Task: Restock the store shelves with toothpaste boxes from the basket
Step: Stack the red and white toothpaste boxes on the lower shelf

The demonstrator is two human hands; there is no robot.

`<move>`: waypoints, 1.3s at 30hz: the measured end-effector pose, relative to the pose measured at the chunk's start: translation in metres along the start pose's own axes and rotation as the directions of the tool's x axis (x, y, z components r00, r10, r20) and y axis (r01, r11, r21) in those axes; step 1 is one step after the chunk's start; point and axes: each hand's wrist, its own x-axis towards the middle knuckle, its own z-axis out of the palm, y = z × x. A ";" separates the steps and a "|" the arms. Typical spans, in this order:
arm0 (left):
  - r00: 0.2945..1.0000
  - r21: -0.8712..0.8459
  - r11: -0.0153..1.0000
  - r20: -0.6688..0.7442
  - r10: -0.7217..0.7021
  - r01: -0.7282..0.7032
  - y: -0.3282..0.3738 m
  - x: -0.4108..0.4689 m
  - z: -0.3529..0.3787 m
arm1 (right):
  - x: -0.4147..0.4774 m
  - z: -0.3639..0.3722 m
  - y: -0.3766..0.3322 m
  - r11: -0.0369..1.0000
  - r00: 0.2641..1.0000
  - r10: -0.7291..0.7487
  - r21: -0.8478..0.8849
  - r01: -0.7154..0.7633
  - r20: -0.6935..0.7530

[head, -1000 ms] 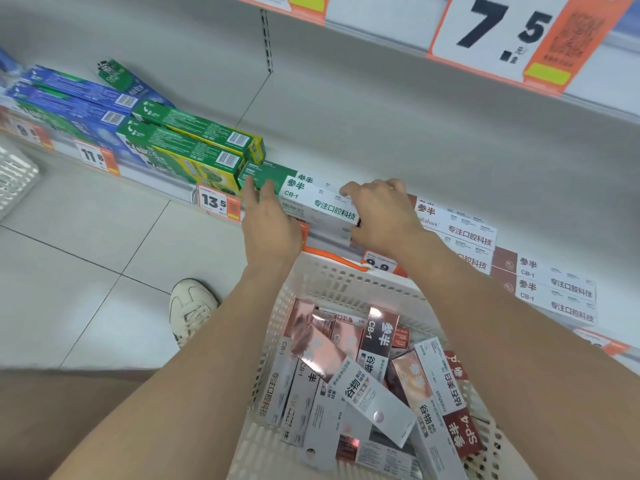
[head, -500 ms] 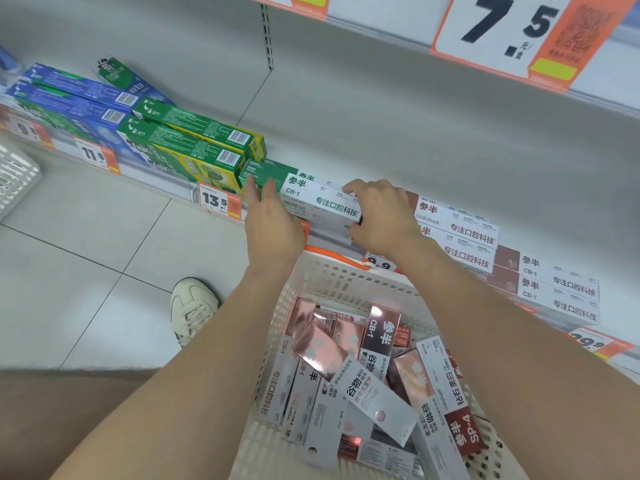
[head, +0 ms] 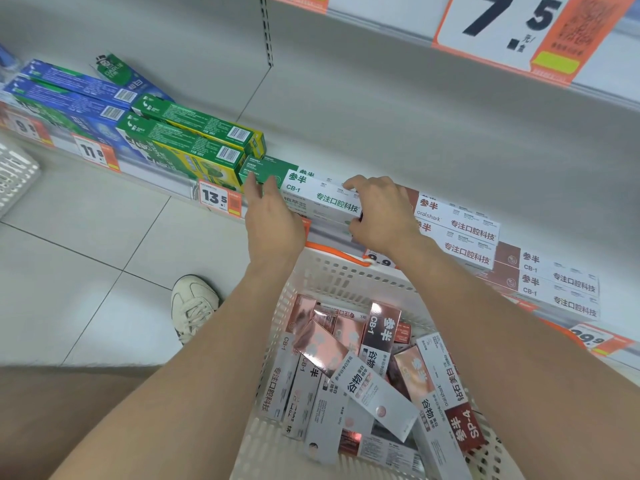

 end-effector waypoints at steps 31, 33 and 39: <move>0.831 0.323 0.797 0.423 0.360 -0.510 -0.041 -0.156 0.000 | -0.226 0.047 0.021 0.960 0.999 -0.042 0.277 0.039 0.002; 0.804 0.377 0.834 0.581 0.125 -0.402 -0.051 -0.167 0.006 | -0.256 0.057 0.025 0.938 0.965 0.022 0.328 -0.110 0.263; 0.579 0.202 0.902 0.813 0.063 -0.382 -0.066 -0.180 0.002 | -0.314 0.084 0.017 0.991 0.934 0.103 0.050 -0.127 0.343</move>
